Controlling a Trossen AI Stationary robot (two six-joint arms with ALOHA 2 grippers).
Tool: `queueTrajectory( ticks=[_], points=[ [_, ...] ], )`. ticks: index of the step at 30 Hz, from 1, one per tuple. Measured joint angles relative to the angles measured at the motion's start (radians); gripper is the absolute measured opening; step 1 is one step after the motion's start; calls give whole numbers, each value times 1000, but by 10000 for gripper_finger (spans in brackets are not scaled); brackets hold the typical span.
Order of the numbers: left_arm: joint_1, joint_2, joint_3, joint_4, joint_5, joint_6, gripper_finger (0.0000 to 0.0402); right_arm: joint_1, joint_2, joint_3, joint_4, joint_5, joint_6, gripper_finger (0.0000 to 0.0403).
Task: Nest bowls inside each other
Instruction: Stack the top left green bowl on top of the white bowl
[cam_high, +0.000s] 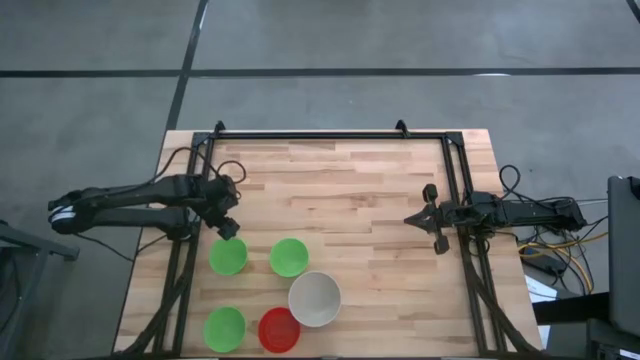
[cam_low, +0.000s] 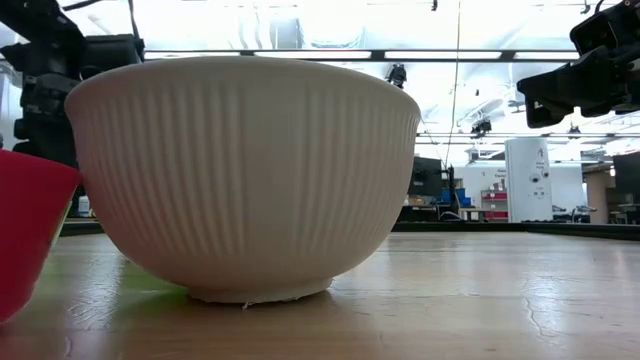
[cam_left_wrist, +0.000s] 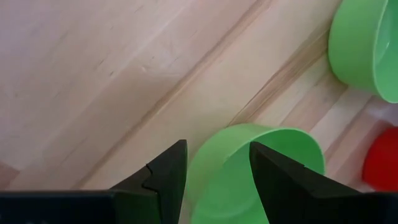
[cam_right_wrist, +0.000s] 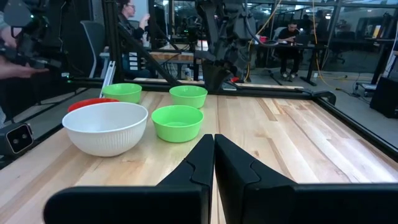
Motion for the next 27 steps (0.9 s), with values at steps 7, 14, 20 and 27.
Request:
queueTrajectory(
  ticks=[7, 14, 20, 27],
  points=[
    [0, 0, -20, 9, -1, 26, 179, 0, 0, 0, 0, 0, 0, 9],
    [0, 0, -33, 17, 6, 64, 179, 0, 0, 0, 0, 0, 0, 9],
    [0, -3, -33, 43, 50, 124, 179, 0, 0, 0, 0, 0, 0, 9],
    [-2, -3, -33, 66, 129, 198, 179, 0, 0, 0, 0, 0, 0, 9]
  ],
)
